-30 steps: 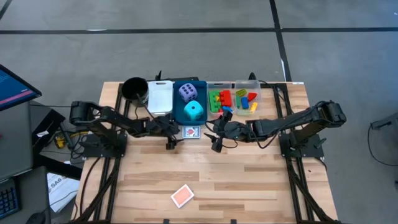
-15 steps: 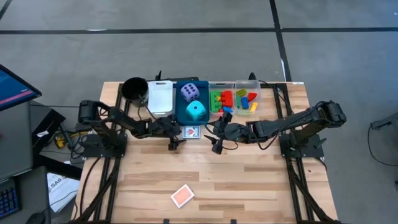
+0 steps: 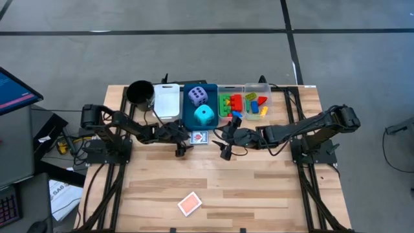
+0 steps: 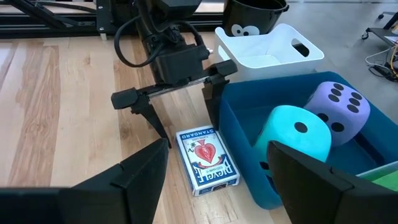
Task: Pick & Place Toys
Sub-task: Put the blue playing card into the white bin
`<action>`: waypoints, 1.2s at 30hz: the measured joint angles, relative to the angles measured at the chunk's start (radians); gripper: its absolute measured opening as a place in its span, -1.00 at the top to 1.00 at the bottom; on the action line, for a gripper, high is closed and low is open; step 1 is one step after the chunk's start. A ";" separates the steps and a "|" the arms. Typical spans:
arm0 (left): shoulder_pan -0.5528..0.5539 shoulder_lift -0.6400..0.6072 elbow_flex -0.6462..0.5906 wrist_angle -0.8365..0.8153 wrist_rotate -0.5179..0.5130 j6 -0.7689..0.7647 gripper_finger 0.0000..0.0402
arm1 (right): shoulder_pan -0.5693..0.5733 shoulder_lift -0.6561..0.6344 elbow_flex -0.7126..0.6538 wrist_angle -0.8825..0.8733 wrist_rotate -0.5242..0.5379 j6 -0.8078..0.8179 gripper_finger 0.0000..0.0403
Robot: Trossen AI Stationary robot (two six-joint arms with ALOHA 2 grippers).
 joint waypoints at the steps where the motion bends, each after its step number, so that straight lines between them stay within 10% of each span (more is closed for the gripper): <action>1: 0.000 0.000 0.000 -0.001 0.003 -0.007 -0.81 | 0.000 0.000 0.000 0.000 0.000 0.000 -0.34; 17: -0.142 -0.001 -0.002 -0.004 0.129 -0.061 -0.81 | 0.000 0.000 0.000 0.000 0.000 0.000 -0.34; 36: -0.231 -0.084 -0.006 0.085 -0.134 -0.191 -0.81 | 0.000 0.000 0.000 -0.001 0.001 0.000 -0.34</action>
